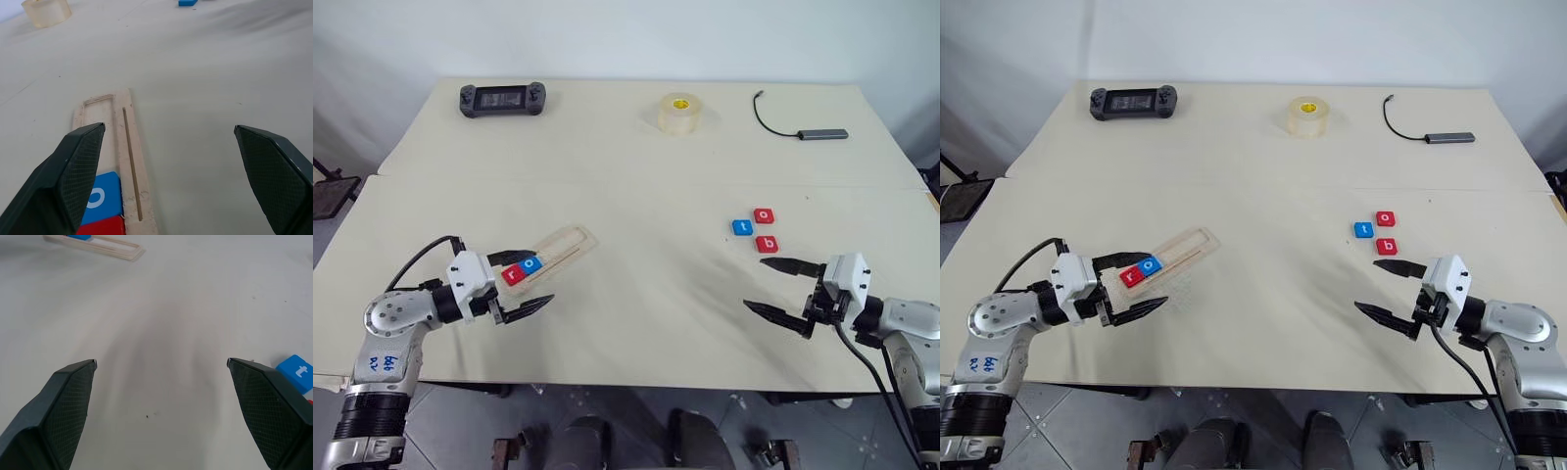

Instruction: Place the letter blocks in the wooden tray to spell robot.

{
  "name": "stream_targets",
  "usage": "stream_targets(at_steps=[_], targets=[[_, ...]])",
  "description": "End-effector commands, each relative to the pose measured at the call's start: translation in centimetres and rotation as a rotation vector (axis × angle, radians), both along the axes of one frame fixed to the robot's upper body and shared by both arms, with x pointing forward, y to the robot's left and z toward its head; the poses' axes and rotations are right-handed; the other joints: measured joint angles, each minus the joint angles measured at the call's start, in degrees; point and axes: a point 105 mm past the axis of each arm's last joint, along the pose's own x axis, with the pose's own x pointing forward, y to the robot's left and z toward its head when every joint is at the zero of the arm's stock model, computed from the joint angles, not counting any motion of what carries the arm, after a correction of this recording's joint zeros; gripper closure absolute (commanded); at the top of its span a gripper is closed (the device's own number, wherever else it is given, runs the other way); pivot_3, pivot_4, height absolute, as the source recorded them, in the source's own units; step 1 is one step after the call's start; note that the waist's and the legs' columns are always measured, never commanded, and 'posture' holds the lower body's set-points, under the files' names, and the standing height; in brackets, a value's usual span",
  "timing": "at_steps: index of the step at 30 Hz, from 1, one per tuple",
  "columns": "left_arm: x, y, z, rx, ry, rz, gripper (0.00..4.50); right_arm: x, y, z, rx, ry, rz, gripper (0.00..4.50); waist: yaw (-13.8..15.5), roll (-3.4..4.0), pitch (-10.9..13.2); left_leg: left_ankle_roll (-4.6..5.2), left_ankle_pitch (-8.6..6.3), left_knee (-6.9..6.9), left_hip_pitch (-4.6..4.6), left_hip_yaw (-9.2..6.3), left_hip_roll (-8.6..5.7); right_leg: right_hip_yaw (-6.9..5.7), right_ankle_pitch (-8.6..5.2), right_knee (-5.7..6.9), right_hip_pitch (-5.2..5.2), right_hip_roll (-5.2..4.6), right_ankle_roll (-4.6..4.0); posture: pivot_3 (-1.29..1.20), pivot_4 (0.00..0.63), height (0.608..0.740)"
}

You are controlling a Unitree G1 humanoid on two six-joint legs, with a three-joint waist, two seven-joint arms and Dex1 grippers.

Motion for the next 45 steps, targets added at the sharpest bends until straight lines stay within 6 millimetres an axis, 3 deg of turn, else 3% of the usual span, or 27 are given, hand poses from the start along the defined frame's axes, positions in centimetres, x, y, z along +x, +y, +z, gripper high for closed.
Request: stream_targets(at_steps=[1,4,8,12,18,23,31,37,45], targets=[[-0.1,0.3,0.4,-0.021,-0.024,0.023,0.00,-0.1,-0.3,0.7,0.009,-0.043,-0.009,0.02,0.0,0.00,0.0,0.00,0.00,0.00,0.00,0.00,0.00,0.00,0.00,0.00,0.00,0.00,0.00,0.00,0.150,0.740],[0.1,0.8,1.0,-0.085,-0.030,0.083,0.00,0.0,0.1,0.9,0.031,-0.050,-0.001,0.02,0.0,0.00,0.0,0.00,0.00,0.01,0.01,0.00,0.01,0.01,0.00,0.00,0.01,0.00,0.00,0.00,0.150,0.740],[-1.0,2.7,1.6,-0.175,-0.044,0.193,0.00,0.0,3.0,2.0,0.088,-0.070,0.088,0.02,-0.8,0.00,0.0,-0.02,-0.01,0.00,0.01,0.00,0.04,0.03,0.00,0.01,-0.01,0.01,0.00,0.00,0.150,0.740],[-2.9,5.5,-0.7,-0.209,0.011,0.361,0.00,-0.6,7.2,3.5,0.131,-0.091,0.223,0.02,-1.0,0.01,0.0,-0.13,-0.07,-0.01,0.04,0.03,0.23,0.08,-0.01,-0.03,-0.03,0.10,-0.02,0.00,0.150,0.740],[-5.7,8.8,-3.7,-0.233,0.087,0.522,0.00,-1.5,11.2,5.3,0.181,-0.149,0.355,0.02,-0.3,-0.03,0.0,-0.15,-0.08,0.03,0.03,-0.05,0.17,0.02,-0.02,-0.07,0.01,0.05,-0.04,0.00,0.150,0.740],[-5.6,9.1,-3.9,-0.221,0.117,0.503,0.00,-1.9,11.4,5.3,0.166,-0.135,0.377,0.02,0.7,-0.04,0.0,-0.11,-0.10,0.03,0.02,-0.07,0.12,0.00,-0.02,-0.28,0.02,0.01,-0.05,0.00,0.150,0.740],[-1.0,6.7,-1.5,-0.139,0.057,0.355,0.00,-2.2,10.5,4.4,0.141,-0.087,0.342,0.02,0.4,-0.05,0.0,-0.11,-0.11,0.03,0.02,-0.05,0.10,-0.02,-0.03,0.00,-0.02,0.04,-0.05,0.00,0.150,0.740],[1.9,5.9,-2.3,-0.045,0.122,0.262,0.00,-2.6,10.6,4.4,0.150,-0.080,0.325,0.02,-0.2,-0.06,0.0,-0.11,-0.10,0.00,0.02,0.01,0.08,-0.05,-0.03,0.11,-0.08,0.11,-0.05,0.00,0.150,0.740],[2.6,6.3,-3.1,-0.001,0.200,0.229,0.00,-3.0,10.6,4.3,0.163,-0.072,0.289,0.02,-0.6,-0.07,0.0,-0.10,-0.10,0.01,0.03,0.02,0.08,-0.09,-0.03,0.16,-0.07,0.09,-0.05,0.00,0.150,0.740]])
